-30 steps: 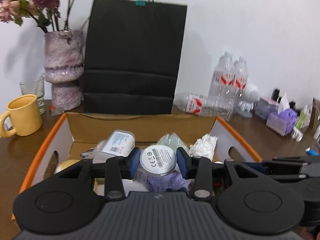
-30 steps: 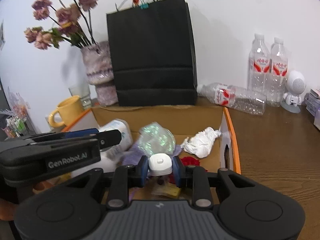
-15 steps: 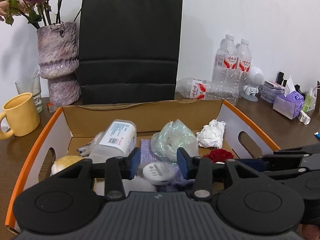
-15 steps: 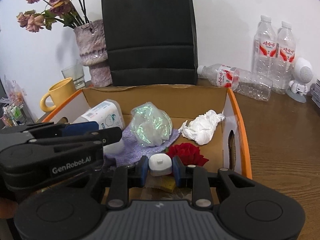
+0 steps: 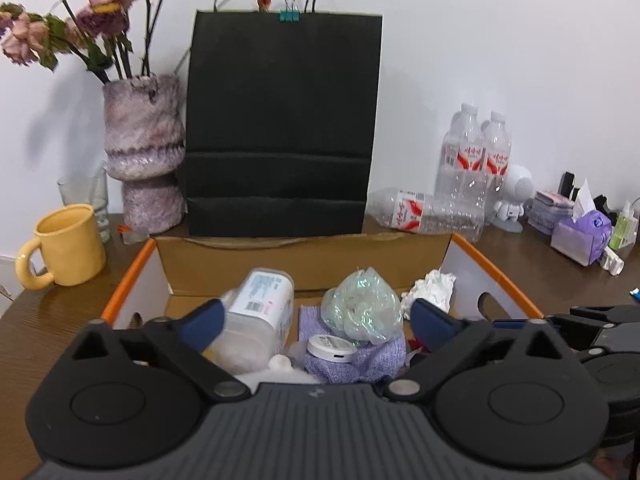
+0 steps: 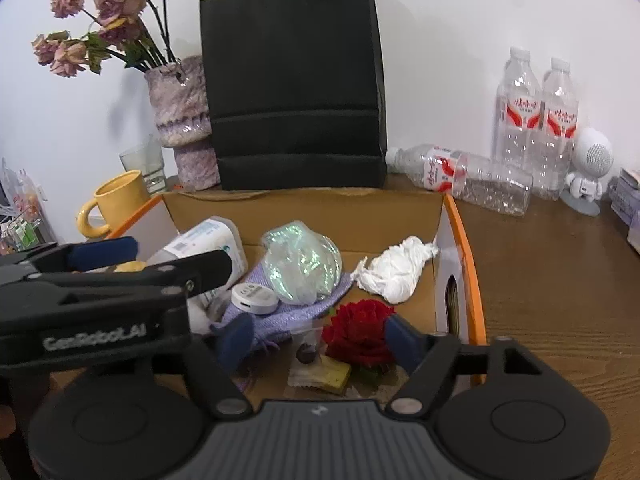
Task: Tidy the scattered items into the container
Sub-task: 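Open the left tool to drop the container while the right tool drops the cap, then grasp the green tissue pack with the left tool while the right tool grasps a clear sachet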
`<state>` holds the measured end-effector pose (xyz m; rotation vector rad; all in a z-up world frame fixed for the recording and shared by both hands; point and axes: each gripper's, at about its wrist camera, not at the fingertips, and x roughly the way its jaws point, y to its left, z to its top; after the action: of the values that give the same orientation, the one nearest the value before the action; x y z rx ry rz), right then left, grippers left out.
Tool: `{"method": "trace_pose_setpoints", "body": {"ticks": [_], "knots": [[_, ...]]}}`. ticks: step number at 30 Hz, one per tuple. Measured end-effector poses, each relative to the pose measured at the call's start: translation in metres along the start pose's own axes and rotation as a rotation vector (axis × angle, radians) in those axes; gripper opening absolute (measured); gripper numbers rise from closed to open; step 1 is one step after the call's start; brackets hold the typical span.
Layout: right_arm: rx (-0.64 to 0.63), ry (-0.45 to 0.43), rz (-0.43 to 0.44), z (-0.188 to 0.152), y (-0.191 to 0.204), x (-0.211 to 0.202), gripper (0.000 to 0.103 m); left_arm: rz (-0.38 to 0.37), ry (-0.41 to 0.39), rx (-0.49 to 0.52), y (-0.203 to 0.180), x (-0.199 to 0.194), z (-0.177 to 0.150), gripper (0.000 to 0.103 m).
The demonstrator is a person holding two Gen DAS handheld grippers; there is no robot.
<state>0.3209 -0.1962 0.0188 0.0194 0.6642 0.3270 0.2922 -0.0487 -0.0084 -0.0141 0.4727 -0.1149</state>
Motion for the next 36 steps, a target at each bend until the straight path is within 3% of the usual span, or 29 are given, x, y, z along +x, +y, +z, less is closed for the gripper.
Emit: {"method": "trace_pose_setpoints", "body": {"ticks": [7, 17, 24, 29, 36], "knots": [[-0.017, -0.035, 0.025, 0.001, 0.010, -0.014, 0.091, 0.045, -0.044, -0.023, 0.011, -0.030, 0.000, 0.103], [-0.079, -0.094, 0.050, -0.010, 0.029, -0.043, 0.091, 0.115, -0.058, -0.087, 0.040, -0.070, -0.016, 0.103], [-0.163, -0.153, 0.085, -0.032, 0.043, -0.075, 0.091, 0.136, -0.061, -0.039, 0.045, -0.104, -0.039, 0.103], [-0.241, -0.149, 0.109, -0.051, 0.054, -0.090, 0.091, 0.141, -0.012, -0.039, 0.049, -0.116, -0.060, 0.103], [-0.290, -0.058, 0.124, -0.078, 0.056, -0.083, 0.087, 0.111, 0.102, -0.078, 0.053, -0.111, -0.090, 0.103]]}}
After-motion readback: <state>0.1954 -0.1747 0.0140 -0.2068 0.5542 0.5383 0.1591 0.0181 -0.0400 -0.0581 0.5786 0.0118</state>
